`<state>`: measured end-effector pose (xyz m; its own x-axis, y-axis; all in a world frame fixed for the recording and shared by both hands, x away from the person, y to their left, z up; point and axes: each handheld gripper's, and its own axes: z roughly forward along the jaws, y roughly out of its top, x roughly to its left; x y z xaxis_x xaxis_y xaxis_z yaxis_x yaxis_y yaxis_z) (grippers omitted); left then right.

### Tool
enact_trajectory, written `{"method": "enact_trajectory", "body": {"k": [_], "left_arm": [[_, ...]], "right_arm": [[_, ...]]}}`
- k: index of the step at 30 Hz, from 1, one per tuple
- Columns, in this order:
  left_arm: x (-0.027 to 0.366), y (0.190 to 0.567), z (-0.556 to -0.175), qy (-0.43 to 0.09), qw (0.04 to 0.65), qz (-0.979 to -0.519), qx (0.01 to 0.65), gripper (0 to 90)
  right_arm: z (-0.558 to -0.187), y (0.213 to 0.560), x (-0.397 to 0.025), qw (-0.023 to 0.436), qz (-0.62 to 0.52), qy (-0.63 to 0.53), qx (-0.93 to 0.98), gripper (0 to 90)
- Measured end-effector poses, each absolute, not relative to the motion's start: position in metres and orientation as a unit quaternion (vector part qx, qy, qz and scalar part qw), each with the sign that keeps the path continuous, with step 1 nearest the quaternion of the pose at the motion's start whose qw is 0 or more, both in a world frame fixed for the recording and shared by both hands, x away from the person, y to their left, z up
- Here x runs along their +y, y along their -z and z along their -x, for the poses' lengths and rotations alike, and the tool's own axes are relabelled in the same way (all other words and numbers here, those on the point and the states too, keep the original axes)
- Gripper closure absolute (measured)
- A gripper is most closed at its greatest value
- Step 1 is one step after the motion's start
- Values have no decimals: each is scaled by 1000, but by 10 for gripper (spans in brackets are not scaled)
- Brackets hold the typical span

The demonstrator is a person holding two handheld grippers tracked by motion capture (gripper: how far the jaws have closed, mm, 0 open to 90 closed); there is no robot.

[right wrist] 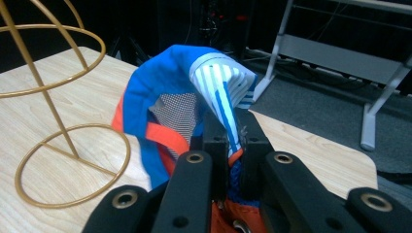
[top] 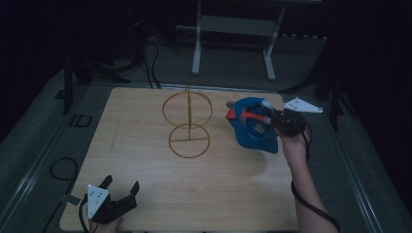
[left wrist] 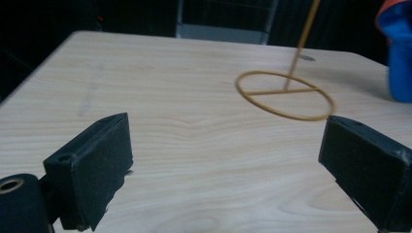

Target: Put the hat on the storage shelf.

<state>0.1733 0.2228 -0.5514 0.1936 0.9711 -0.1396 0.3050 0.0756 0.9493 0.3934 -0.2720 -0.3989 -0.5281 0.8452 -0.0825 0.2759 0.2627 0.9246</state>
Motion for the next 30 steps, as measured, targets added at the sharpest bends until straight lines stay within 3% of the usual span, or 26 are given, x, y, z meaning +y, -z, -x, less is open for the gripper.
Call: {"method": "enact_trajectory", "body": {"k": [10,30], "left_arm": [[198,542,-166,-327,472,-647,502,49],[161,507,-176,-269,500,-703,428,52]], "right_arm": [[-366,393,-281,304,-371,-483,733,855],[-294,387,-264,283,-308,-528,739,855]]}}
